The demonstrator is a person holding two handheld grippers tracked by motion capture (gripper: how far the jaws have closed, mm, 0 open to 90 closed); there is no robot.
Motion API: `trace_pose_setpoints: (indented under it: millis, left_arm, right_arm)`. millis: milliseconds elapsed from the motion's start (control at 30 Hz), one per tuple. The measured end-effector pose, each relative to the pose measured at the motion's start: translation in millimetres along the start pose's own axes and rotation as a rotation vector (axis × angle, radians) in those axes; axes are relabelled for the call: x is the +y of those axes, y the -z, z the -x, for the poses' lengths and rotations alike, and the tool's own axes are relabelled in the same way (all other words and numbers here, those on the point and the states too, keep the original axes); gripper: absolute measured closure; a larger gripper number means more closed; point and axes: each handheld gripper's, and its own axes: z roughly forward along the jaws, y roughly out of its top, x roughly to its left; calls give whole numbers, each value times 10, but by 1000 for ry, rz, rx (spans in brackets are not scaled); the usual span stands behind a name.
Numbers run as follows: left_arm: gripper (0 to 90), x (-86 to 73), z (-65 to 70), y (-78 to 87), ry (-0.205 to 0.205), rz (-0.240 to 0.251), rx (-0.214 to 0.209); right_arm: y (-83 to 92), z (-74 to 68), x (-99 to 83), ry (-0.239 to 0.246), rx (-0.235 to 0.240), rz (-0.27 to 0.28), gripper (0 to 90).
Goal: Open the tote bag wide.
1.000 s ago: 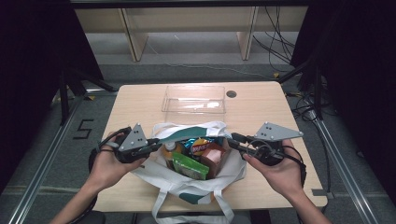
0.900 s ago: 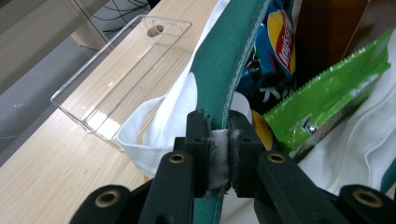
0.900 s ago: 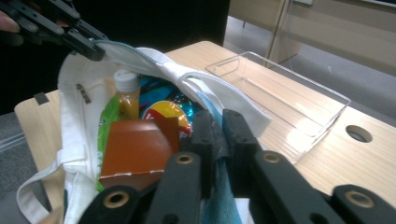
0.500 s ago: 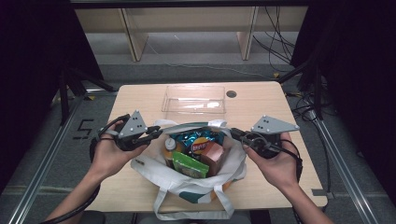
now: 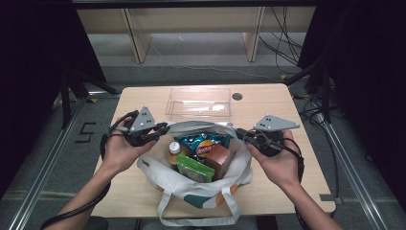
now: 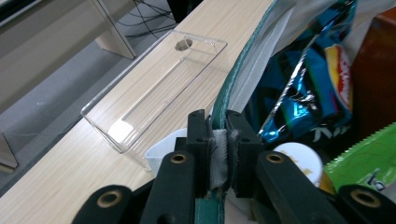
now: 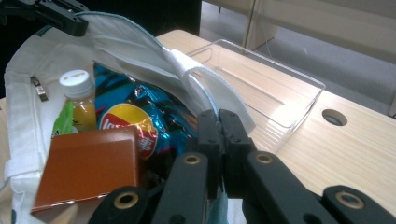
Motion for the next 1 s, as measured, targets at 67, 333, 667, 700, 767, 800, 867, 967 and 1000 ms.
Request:
trace_pose_setpoints:
  millis: [67, 333, 667, 700, 767, 800, 867, 967, 1000]
  left_arm:
    - [810, -14, -29, -52, 15, -10, -5]
    - [810, -65, -19, -269, 9, -51, -11]
    - [805, -147, -117, -430, 76, -44, -41]
    - [803, -153, -131, -433, 79, -43, -45]
    - [793, -167, -142, -437, 92, -31, -51]
    - [777, -174, -140, -439, 100, -30, -50]
    - [729, -185, -140, -443, 101, -30, -55]
    - [671, -239, -126, -423, 95, -38, -54]
    - [667, -239, -126, -423, 95, -38, -54]
  right_arm:
    - [-65, 41, -12, 7, -2, -5, 889]
    - [-201, 135, -80, 31, 5, -36, 887]
    - [-315, 220, -168, 25, -9, -48, 886]
    - [-327, 220, -170, 11, -4, -49, 886]
    - [-332, 234, -161, 31, -6, -51, 887]
    - [-335, 216, -163, 10, -6, -53, 887]
    - [-328, 221, -157, 8, 1, -64, 887]
    - [-329, 254, -162, 17, -6, -48, 887]
    - [-325, 252, -168, 8, -9, -50, 887]
